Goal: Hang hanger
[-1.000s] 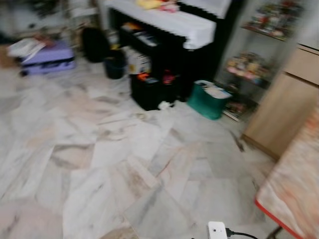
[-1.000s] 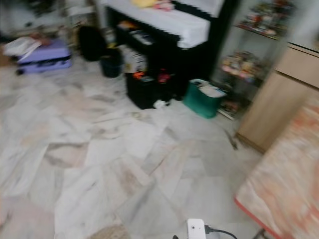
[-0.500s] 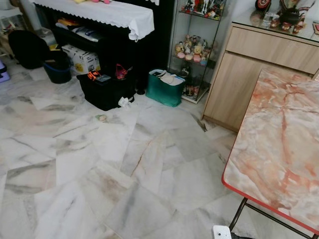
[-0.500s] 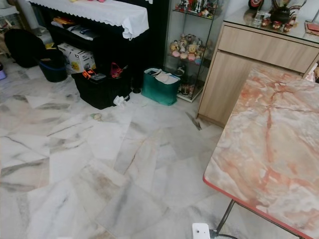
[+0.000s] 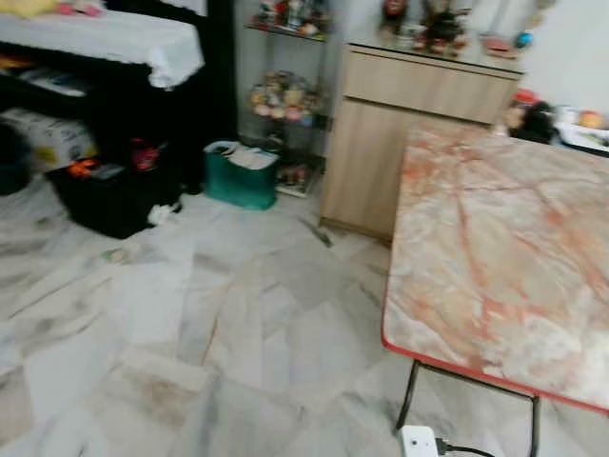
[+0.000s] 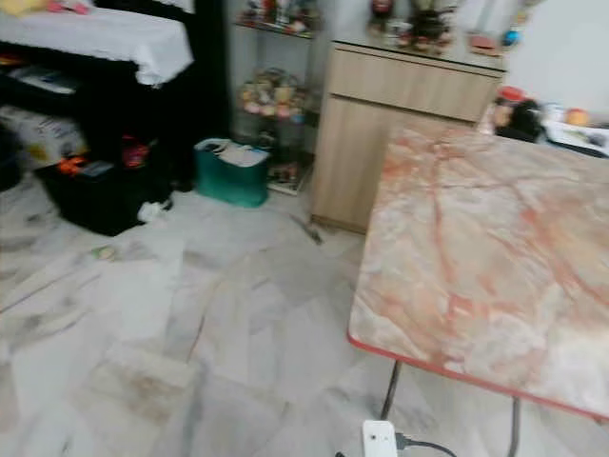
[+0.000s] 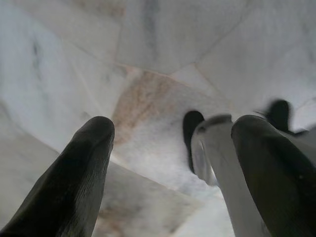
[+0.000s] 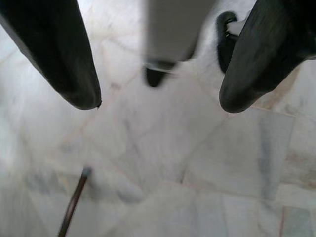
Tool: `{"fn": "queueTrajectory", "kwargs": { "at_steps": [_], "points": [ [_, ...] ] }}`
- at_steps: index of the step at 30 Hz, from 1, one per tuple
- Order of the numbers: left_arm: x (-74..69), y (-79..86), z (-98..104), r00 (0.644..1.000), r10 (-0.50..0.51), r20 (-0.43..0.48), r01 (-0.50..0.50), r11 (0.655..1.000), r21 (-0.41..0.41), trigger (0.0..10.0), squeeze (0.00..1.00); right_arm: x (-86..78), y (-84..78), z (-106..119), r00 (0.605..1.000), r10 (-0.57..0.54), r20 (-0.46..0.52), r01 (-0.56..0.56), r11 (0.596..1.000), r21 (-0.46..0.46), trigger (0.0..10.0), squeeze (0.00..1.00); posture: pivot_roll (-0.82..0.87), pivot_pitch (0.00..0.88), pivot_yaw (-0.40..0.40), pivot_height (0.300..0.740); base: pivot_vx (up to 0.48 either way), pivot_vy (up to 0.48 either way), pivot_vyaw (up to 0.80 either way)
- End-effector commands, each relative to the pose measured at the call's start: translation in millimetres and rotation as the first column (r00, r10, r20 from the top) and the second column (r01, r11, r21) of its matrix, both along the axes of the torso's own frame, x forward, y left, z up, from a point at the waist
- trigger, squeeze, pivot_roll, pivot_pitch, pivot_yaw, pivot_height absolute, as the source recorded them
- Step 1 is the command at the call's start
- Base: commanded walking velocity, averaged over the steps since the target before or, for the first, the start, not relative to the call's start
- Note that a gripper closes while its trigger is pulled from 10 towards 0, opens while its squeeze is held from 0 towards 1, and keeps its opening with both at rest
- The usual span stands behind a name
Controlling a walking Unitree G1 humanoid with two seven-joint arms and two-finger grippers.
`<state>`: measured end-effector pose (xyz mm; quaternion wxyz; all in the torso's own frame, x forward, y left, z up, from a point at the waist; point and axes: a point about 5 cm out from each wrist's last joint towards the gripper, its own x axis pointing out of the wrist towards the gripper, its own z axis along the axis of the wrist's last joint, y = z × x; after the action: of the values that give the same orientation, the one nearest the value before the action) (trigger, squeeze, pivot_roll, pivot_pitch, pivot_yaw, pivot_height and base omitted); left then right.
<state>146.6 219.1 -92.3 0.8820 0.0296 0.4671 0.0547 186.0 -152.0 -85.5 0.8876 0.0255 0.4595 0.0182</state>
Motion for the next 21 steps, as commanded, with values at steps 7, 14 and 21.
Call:
{"fn": "queueTrajectory", "kwargs": {
  "at_steps": [7, 14, 21],
  "points": [
    [-91.0, 37.9, -13.8, 0.967, -0.036, -0.253, 0.041, 0.999, 0.018, 10.0, 0.00, -35.0, -31.8, -12.3, 0.993, -0.049, -0.106, 0.056, 0.996, 0.066, 10.0, 0.00, 0.02, 0.113, 0.016, 0.740, 0.000, 0.000, -0.80],
    [-90.1, 38.7, -13.4, 0.967, -0.043, -0.252, 0.050, 0.999, 0.020, 10.0, 0.00, -33.2, -31.9, -11.9, 0.989, -0.115, -0.095, 0.121, 0.991, 0.060, 10.0, 0.00, 0.02, 0.111, 0.020, 0.740, 0.000, 0.000, -0.56],
    [-89.0, 38.9, -13.1, 0.965, -0.064, -0.253, 0.074, 0.997, 0.028, 10.0, 0.00, -34.8, -38.6, -11.6, 0.988, -0.122, -0.093, 0.126, 0.991, 0.040, 10.0, 0.00, 0.02, 0.107, 0.018, 0.740, 0.000, -0.247, 0.00]
  ]
}}
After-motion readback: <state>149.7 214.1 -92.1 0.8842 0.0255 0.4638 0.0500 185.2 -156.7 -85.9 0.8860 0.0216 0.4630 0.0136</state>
